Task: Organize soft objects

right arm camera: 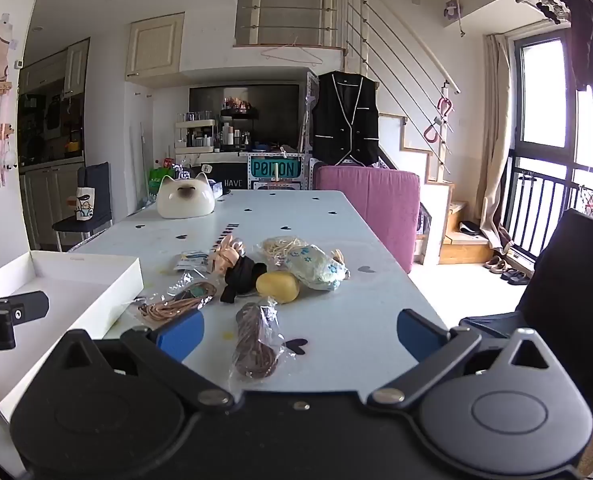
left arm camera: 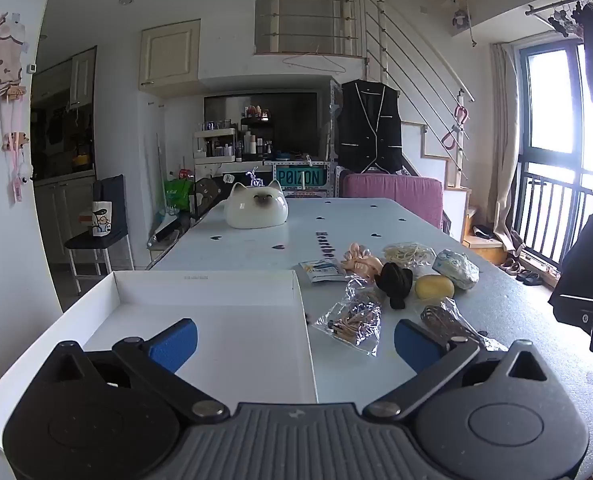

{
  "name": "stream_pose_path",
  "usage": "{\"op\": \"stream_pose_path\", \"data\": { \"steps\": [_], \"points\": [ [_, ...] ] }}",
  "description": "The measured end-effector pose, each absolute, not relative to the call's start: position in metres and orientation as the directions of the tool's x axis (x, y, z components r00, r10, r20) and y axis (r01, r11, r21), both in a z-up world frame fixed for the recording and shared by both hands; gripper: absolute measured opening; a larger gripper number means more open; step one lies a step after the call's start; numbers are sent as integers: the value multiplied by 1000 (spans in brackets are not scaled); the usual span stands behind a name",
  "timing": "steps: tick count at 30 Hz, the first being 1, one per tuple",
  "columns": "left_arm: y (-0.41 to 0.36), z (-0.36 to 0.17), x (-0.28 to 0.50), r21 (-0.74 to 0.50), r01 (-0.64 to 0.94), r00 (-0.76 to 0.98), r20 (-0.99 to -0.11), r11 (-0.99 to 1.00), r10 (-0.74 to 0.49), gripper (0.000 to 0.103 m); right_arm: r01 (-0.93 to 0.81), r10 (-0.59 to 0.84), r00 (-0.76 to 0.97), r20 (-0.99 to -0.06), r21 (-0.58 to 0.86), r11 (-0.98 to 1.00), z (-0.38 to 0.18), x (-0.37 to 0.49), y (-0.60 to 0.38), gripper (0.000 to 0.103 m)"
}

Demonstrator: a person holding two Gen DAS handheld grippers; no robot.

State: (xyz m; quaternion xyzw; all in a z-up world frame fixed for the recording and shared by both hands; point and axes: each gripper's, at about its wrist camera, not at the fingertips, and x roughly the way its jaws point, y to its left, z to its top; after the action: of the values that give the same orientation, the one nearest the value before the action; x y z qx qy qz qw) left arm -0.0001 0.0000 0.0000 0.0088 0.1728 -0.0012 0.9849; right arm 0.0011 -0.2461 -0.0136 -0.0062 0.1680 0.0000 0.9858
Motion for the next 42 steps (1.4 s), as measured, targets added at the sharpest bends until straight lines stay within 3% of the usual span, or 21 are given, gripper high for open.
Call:
{"op": "stream_pose_path", "data": {
  "steps": [42],
  "points": [
    [0, 0, 0, 14, 4, 937, -349, 1000, 1, 103, -5, 0, 939, -343, -15, 1000, -15, 2, -249, 103]
  ]
}}
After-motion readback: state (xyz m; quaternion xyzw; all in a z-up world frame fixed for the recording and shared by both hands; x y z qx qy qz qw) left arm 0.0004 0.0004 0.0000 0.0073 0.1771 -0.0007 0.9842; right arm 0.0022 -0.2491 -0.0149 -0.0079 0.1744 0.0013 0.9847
